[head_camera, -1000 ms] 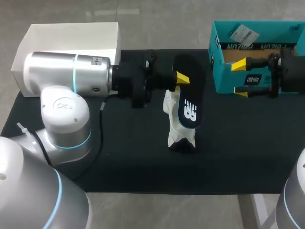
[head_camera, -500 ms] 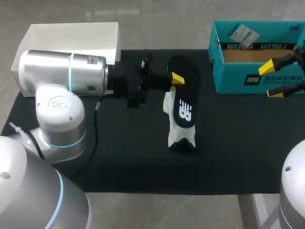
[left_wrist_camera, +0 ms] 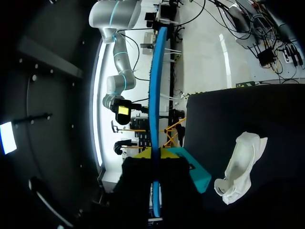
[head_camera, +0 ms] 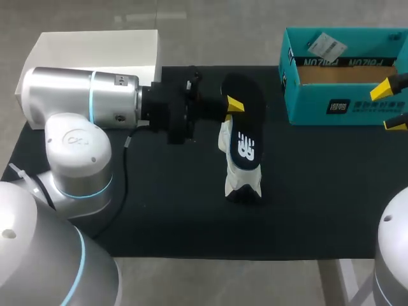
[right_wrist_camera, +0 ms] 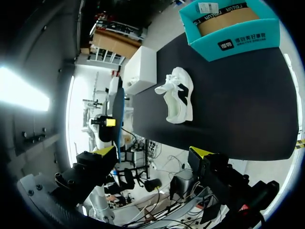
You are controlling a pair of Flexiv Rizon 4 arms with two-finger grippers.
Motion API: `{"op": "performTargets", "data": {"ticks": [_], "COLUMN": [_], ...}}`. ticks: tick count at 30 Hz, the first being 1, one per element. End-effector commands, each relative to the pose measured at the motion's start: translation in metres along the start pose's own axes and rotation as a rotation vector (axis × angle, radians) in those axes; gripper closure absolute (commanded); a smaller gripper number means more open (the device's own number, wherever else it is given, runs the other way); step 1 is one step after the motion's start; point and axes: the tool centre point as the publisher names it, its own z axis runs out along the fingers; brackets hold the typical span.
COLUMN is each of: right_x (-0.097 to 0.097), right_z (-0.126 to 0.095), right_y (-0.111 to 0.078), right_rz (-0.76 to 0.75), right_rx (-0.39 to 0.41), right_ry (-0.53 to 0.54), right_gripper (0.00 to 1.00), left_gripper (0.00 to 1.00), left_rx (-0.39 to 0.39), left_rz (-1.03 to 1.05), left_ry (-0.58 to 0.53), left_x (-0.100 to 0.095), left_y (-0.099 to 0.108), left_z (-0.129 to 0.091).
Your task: Take the shoe out of the shoebox, open the shoe tongue, remove and reinsert the insole, then place the shoe into the shoebox
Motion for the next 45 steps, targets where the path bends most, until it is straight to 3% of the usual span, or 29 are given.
{"op": "performTargets", "data": {"ticks": [1, 17, 20, 23, 30, 36, 38, 45], "right_x": [0.0, 0.0, 0.0, 0.0, 0.0, 0.0, 0.0, 0.0], "right_z": [0.001, 0.001, 0.001, 0.001, 0.001, 0.001, 0.001, 0.001], "right_y": [-0.002, -0.002, -0.002, -0.002, -0.002, -0.002, -0.002, -0.002], "right_rz": [0.001, 0.001, 0.001, 0.001, 0.001, 0.001, 0.001, 0.001], "right_rx": [-0.003, -0.003, -0.003, -0.003, -0.003, -0.003, -0.003, -0.003], "right_ry": [-0.002, -0.002, -0.002, -0.002, -0.002, -0.002, -0.002, -0.002], "right_gripper": [0.0, 0.0, 0.0, 0.0, 0.0, 0.0, 0.0, 0.0], "left_gripper": [1.0, 1.0, 1.0, 1.0, 1.0, 1.0, 1.0, 1.0], "left_rx": [-0.007, -0.007, 0.02, 0.109, 0.236, 0.344, 0.344, 0.344], "left_rz": [0.0, 0.0, 0.056, -0.037, -0.267, -0.376, -0.392, -0.392], "left_ry": [0.002, 0.002, -0.068, -0.085, 0.034, 0.111, 0.156, 0.156], "left_x": [0.0, 0.0, -0.037, -0.045, -0.034, -0.009, 0.002, 0.002], "left_y": [-0.003, -0.003, -0.023, -0.031, -0.058, -0.076, -0.082, -0.082], "left_z": [0.002, 0.002, -0.028, -0.04, -0.05, -0.048, -0.047, -0.047]}}
